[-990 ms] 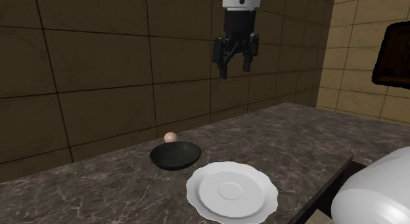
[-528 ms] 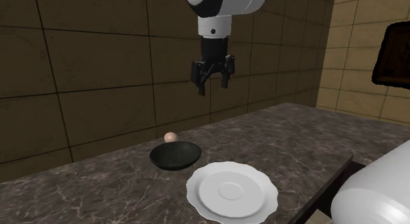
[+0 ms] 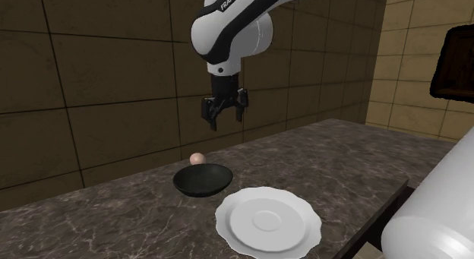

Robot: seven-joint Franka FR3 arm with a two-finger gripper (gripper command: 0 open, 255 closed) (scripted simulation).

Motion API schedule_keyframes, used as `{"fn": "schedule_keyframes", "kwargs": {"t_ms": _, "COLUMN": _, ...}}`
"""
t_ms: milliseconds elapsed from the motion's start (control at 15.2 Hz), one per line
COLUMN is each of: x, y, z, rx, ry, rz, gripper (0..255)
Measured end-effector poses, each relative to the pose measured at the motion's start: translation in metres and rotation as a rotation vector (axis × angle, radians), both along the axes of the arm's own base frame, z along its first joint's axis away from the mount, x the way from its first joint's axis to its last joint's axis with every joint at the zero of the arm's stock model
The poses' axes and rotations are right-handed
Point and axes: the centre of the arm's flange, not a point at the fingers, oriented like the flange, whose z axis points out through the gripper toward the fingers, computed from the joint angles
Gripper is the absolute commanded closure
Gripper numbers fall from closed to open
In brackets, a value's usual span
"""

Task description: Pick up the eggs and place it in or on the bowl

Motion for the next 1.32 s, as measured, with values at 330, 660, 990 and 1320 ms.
{"fn": "schedule_keyframes", "kwargs": {"t_ms": 330, "x": 0.048, "y": 0.022, "z": -0.043, "rx": -0.003, "ry": 0.006, "rz": -0.005, "gripper": 0}}
{"fn": "schedule_keyframes", "kwargs": {"t_ms": 660, "x": 0.095, "y": 0.044, "z": -0.085, "rx": -0.005, "ry": 0.011, "rz": -0.01, "gripper": 0}}
{"fn": "schedule_keyframes", "kwargs": {"t_ms": 990, "x": 0.131, "y": 0.061, "z": -0.122, "rx": -0.007, "ry": 0.015, "rz": -0.014, "gripper": 0}}
{"fn": "schedule_keyframes", "kwargs": {"t_ms": 1320, "x": 0.137, "y": 0.059, "z": -0.147, "rx": -0.008, "ry": 0.015, "rz": -0.015, "gripper": 0}}
